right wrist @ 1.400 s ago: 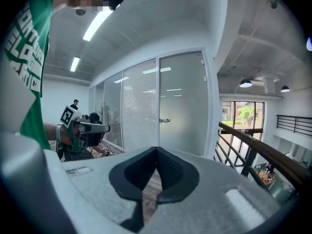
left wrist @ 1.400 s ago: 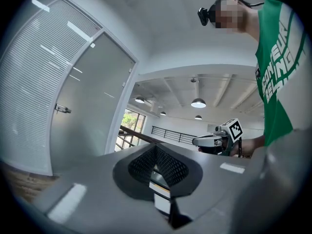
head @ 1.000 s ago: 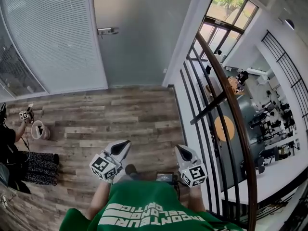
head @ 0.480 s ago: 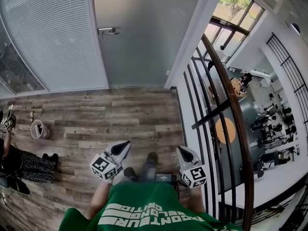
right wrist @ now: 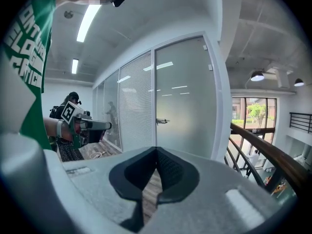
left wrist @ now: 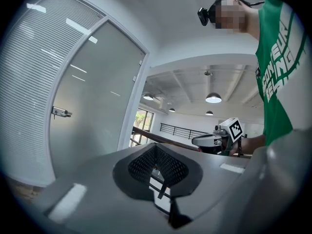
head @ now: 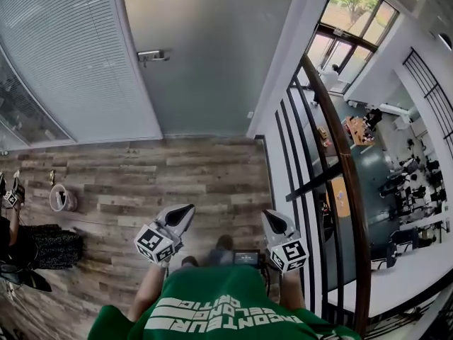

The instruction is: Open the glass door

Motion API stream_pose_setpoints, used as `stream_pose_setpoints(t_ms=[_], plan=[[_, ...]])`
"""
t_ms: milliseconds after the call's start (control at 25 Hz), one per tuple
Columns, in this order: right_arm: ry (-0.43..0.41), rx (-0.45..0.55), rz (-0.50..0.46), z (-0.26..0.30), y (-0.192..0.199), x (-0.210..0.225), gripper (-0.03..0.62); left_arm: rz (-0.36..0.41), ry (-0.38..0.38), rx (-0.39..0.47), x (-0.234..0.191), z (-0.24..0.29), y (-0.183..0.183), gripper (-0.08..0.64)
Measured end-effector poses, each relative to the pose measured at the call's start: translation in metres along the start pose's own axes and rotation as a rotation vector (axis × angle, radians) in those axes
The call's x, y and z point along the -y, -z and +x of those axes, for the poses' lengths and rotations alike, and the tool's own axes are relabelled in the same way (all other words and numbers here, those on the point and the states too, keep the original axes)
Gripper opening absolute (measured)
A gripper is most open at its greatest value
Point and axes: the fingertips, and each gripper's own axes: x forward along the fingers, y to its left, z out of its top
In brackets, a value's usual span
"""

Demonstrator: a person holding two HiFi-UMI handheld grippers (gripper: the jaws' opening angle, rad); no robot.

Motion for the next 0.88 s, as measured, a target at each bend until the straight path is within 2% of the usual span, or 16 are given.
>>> stream_pose_setpoints(t_ms=[240,400,880], plan=[[0.001,0.008,0.015,0.012,-0.003,0.057,-0.008,0.015,0.021,-0.006,0.001,0.059,-0.008,0.014],[-0.026,0.002,0.008,0.023,-0.004,0.082,-0.008,0.017,0.003,-0.001,-0.002,0.084,-0.012,0.014],[-0.112,-0.016,-0.006,0.058,-0.008,0.114,-0.008,-0.001,-0.083,0.016,-0.023,0.111,-0.015,0.014]])
